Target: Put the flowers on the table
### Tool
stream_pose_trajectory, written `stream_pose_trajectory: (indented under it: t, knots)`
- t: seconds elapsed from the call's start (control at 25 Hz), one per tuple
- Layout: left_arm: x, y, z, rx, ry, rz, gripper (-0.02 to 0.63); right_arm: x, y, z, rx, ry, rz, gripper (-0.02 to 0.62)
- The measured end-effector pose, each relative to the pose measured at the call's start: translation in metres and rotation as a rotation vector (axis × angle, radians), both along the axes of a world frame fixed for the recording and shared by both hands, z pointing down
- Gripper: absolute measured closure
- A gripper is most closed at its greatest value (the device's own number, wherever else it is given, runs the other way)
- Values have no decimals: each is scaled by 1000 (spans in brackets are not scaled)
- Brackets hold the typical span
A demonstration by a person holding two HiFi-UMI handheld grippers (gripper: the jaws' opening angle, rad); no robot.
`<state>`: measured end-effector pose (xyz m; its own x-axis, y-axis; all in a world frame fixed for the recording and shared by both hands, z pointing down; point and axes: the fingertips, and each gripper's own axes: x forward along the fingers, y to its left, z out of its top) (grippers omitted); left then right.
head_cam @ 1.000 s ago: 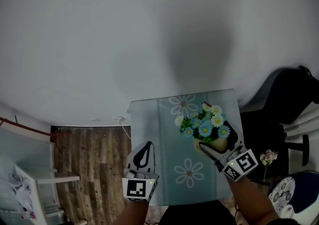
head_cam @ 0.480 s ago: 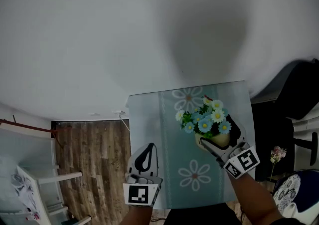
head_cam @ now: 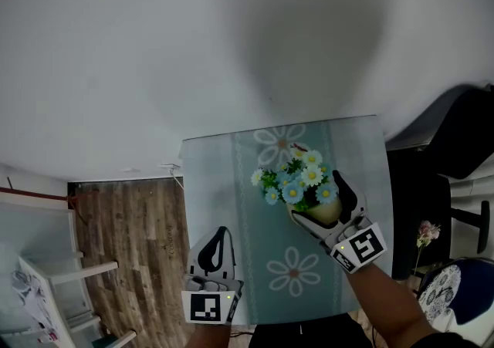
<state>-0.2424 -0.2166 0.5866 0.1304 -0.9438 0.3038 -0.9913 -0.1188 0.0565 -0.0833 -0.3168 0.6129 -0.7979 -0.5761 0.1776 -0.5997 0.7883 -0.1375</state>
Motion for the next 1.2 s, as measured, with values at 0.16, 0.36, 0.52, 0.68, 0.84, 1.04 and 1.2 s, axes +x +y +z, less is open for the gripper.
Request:
stream_pose_trajectory:
  t: [0.16,0.36,0.52,0.68,0.84,1.04,1.2]
  knots:
    - [1,6,12,-28,14,-16,601,0,1,10,2,8,-3,57]
    - [20,10,12,43,11,47,601,4,8,15,21,15,-3,55]
    - [21,19,25,-19,9,40,601,3,14,17,16,24,-8,55]
    - [28,20,24,-54,1,50,601,6,20,18,0,40,3,55]
    - [39,24,21,-67,26,67,601,8,25,23,-31,64,34,55]
    - [40,31,17,-65,20,82,601,12,36,28,-47,93,55,55]
    - [39,42,19,-60,11,95,601,15,45,30,-67,112,71,55]
